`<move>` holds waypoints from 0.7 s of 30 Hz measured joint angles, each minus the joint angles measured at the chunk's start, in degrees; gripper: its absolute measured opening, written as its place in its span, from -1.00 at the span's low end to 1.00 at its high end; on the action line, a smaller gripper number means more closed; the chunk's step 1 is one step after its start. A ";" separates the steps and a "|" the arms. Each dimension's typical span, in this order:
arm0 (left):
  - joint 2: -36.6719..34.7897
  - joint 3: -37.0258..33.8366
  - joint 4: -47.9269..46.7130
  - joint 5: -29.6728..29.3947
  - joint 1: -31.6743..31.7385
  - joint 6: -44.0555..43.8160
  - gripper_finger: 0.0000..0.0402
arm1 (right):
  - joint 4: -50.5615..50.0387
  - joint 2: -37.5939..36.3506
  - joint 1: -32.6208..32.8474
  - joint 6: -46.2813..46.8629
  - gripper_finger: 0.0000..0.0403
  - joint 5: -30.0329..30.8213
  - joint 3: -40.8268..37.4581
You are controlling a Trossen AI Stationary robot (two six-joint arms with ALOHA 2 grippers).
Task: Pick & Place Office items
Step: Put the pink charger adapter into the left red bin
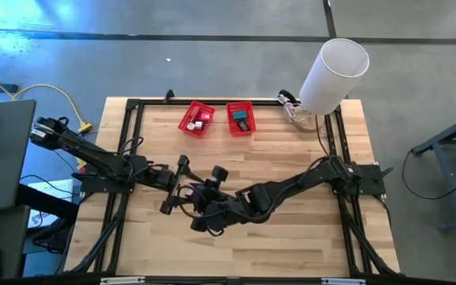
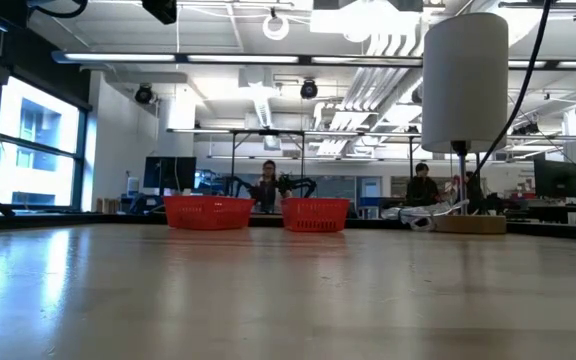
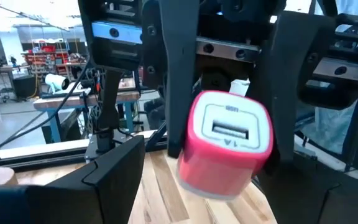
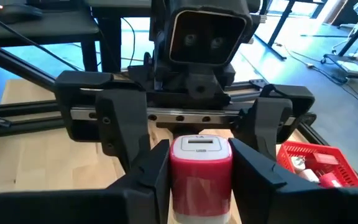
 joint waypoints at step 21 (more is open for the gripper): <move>0.02 0.00 0.00 -1.14 -0.04 0.63 -0.37 | 1.11 0.00 -0.42 1.30 -0.32 -1.45 0.00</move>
